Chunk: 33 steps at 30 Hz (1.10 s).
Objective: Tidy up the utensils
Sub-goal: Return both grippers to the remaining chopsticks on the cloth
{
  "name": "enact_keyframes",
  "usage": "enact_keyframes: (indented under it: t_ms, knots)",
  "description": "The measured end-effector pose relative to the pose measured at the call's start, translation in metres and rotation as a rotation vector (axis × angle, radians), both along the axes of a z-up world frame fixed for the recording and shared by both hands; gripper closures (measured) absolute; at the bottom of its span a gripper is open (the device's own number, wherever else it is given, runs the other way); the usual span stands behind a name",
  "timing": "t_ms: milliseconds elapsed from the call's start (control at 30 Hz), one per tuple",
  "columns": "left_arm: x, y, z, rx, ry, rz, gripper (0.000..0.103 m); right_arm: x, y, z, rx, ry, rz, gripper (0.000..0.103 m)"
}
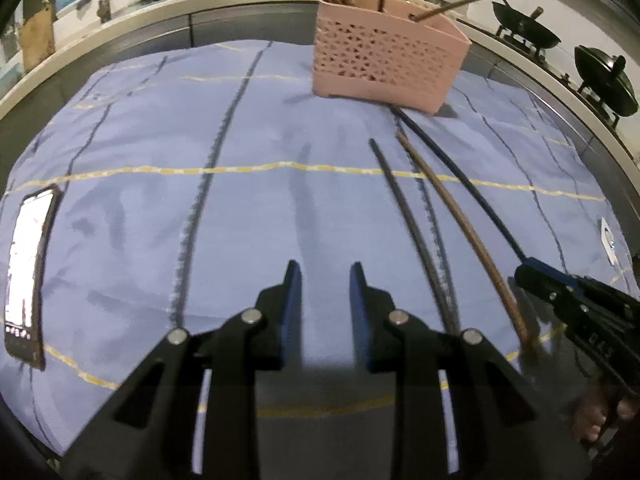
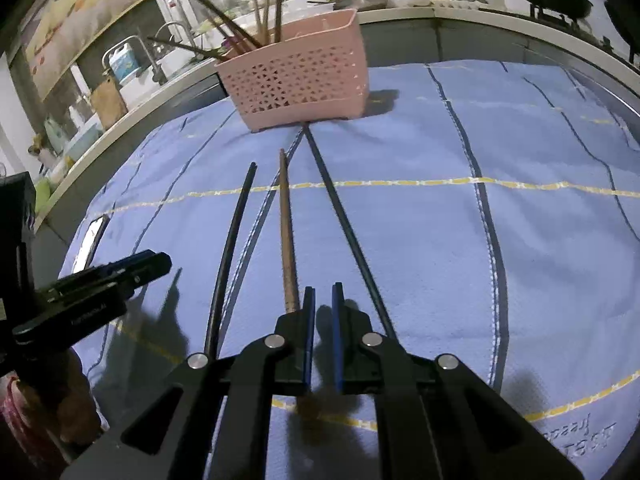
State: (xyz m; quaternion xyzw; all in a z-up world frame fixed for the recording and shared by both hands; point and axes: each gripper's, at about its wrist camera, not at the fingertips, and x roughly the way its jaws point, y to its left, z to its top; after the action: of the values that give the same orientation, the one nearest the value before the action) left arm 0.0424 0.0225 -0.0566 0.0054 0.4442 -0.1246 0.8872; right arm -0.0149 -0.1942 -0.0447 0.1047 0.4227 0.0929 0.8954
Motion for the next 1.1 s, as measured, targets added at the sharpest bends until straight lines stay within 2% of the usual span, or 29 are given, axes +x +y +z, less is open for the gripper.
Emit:
enact_keyframes:
  t_ms: [133, 233, 267, 367, 467, 767, 1100]
  knots:
    - [0.002, -0.017, 0.000, -0.014, 0.020, -0.042, 0.078, 0.001, -0.008, 0.002, 0.000, -0.007, -0.026, 0.094]
    - [0.004, -0.032, -0.002, -0.015, 0.031, -0.068, 0.064, 0.004, -0.016, 0.001, -0.012, -0.001, -0.046, 0.094]
    - [0.003, -0.037, -0.002, -0.009, 0.028, -0.078, 0.062, 0.005, -0.019, 0.000, -0.011, 0.006, -0.047, 0.094]
    - [0.003, -0.050, -0.007, 0.019, 0.034, -0.099, 0.061, 0.006, -0.021, -0.005, -0.026, 0.024, -0.041, 0.094]
    - [-0.001, -0.059, -0.009, 0.069, 0.005, -0.105, 0.060, 0.004, -0.017, -0.004, -0.043, 0.017, -0.027, 0.094]
    - [-0.002, -0.061, -0.011, 0.149, -0.032, -0.067, 0.058, -0.002, -0.004, -0.005, -0.089, 0.013, 0.019, 0.094]
    - [0.000, -0.057, -0.011, 0.162, -0.031, -0.031, 0.057, -0.006, -0.002, -0.006, -0.096, -0.006, 0.027, 0.094]
